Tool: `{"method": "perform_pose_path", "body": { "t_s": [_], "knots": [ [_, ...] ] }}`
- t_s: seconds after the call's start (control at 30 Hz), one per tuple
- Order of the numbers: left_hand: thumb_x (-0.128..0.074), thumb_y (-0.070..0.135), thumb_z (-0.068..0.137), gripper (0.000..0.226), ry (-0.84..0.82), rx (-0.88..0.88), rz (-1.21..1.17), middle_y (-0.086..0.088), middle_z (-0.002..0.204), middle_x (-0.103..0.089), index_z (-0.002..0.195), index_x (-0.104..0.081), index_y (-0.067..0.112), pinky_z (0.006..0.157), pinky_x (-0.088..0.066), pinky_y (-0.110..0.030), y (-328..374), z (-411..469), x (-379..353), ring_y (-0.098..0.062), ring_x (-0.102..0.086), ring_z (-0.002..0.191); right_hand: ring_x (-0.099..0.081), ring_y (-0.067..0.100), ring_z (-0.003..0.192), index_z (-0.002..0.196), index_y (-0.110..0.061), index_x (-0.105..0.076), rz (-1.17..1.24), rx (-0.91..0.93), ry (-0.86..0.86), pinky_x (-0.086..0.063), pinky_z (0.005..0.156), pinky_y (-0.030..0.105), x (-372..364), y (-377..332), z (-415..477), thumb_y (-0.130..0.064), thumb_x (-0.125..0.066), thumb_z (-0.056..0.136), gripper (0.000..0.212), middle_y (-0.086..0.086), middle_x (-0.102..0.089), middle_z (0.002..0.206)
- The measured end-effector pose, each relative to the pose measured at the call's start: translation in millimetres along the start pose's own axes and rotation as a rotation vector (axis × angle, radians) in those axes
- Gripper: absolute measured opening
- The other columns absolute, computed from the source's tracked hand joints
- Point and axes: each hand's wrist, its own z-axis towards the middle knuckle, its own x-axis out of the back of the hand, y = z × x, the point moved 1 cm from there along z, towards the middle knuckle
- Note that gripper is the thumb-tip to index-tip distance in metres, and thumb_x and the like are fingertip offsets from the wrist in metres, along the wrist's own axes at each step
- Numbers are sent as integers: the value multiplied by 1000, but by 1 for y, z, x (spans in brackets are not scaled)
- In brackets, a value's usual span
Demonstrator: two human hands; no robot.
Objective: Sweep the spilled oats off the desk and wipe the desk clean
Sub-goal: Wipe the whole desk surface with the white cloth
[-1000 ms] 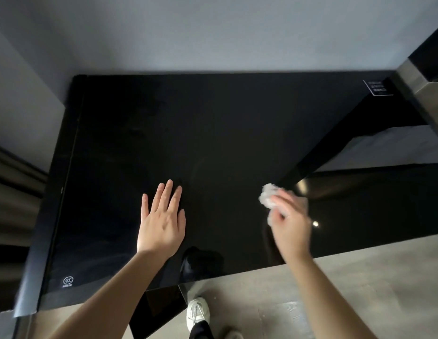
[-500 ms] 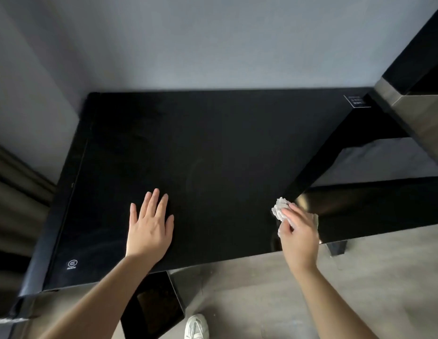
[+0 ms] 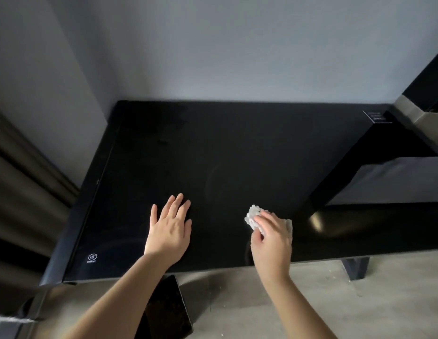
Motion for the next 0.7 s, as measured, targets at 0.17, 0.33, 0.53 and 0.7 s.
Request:
{"method": "perform_pose_path", "body": {
  "t_s": [0.17, 0.33, 0.53, 0.7],
  "knots": [
    [-38, 34, 100, 43, 18, -96, 52, 12, 153, -32, 143, -40, 33, 110, -22, -39, -16, 11, 16, -12, -28, 142, -49, 2, 125, 112, -22, -71, 217, 414, -486, -33, 113, 27, -21, -46, -22, -3, -64, 83, 36, -11, -64, 123],
    [-49, 22, 96, 29, 101, -183, 44, 8, 120, -58, 122, -63, 26, 84, -42, -33, -25, 37, 20, -17, -53, 105, -55, 1, 111, 100, -20, -75, 155, 184, -236, -50, 98, 44, -61, -43, 53, 1, -71, 77, 31, -7, -70, 110],
    [-51, 29, 94, 45, 104, -155, 36, 0, 148, -37, 138, -46, 22, 110, -28, -40, -45, 71, 19, -18, -31, 140, -57, 3, 116, 101, -16, -76, 298, 472, -447, -45, 103, 36, -44, -47, 12, 3, -66, 82, 29, -9, -69, 112],
    [-28, 39, 100, 56, -19, -113, 69, 4, 161, -5, 152, -15, 23, 120, 1, -43, -59, 97, 18, -13, 5, 148, -61, 3, 107, 99, -14, -76, 208, 375, -305, -42, 106, 40, -92, -43, 89, 6, -66, 81, 28, -6, -71, 107]
  ]
}}
